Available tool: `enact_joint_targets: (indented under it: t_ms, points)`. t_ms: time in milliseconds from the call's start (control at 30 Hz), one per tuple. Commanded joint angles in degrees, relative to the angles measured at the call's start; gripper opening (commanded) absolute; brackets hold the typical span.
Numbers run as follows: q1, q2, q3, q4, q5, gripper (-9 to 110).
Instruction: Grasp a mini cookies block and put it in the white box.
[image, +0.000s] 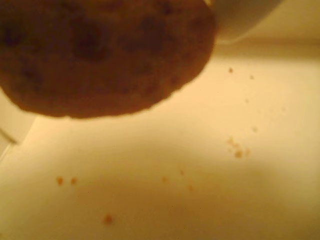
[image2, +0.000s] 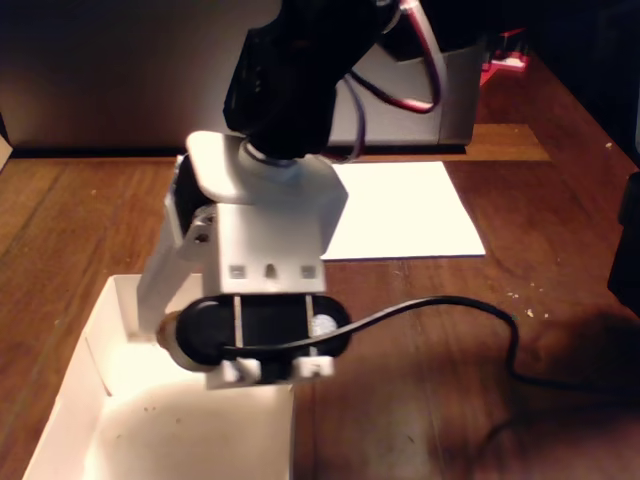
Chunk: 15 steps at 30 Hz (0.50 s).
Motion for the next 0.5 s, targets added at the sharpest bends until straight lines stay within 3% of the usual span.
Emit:
enact_joint_targets:
  t_ms: [0,333,467]
  points:
    - [0.7,2.9,-8.3,-1.6,0.2,20]
    - [-0.4,3.1,-8.1,1.4,1.1,22]
    - [-0.8,3.5,-8.1,2.1,0.7,30]
